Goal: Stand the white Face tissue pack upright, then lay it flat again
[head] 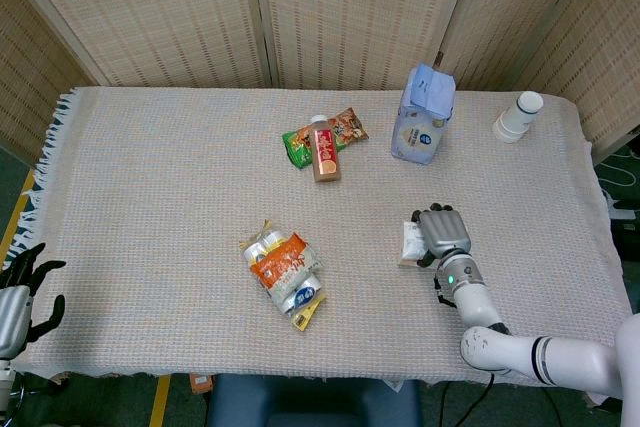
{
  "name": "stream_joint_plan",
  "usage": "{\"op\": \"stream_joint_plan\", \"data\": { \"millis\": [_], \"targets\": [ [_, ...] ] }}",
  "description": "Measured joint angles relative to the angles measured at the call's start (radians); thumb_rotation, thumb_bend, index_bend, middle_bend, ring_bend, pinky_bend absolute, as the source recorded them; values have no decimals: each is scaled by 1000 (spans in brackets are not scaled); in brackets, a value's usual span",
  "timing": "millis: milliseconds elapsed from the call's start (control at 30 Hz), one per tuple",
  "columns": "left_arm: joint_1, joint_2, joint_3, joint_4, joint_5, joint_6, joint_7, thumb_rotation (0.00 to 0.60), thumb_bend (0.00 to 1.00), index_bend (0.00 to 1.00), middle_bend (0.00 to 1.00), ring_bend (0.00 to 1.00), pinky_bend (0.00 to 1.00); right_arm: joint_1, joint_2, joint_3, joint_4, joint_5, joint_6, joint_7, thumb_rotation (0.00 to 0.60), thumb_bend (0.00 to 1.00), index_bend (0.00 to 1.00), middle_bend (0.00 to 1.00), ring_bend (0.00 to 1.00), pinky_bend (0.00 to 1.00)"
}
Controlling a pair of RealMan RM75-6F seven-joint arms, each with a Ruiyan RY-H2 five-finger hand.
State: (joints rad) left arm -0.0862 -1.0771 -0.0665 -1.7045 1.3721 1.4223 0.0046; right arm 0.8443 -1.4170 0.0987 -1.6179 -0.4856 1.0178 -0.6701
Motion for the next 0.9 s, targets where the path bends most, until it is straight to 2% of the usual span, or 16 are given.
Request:
{"op": "stream_joint_plan", "data": {
  "millis": [167,300,400,600,733,833,900],
  "targets": [
    [1,0,0,-1,0,2,1,600,485,265,0,0,161,-38,11,13,-4,-134,19,110,600,8,380,364,414,190],
    [1,0,-1,-2,0,4,1,600,485,268,0,0,161,-90,26,34,-8,-268,25,312,600,9,380,414,447,190],
    [1,0,0,-4,2,4,5,600,485,268,0,0,161,-136,31,48,6,-385,35,552,600,13,381,423,451,190],
    [2,-4,1,-4,1,7,16,600,484,268,0,0,161,-218,16,38,139,-657,86,1208,600,30,383,423,450,190],
    [1,-7,1,-1,-3,3,20,600,485,268,0,0,161,-265,-34,19,333,-820,139,1681,600,43,386,423,450,190],
    [-1,-8,1,2,-9,-4,25,600,486,269,0,0,162,-290,-86,1,517,-921,174,1969,600,54,386,423,450,190],
    [-3,-10,1,4,-12,-9,27,600,486,269,0,0,162,-302,-121,-13,639,-975,193,2103,600,60,386,423,450,190]
  ]
}}
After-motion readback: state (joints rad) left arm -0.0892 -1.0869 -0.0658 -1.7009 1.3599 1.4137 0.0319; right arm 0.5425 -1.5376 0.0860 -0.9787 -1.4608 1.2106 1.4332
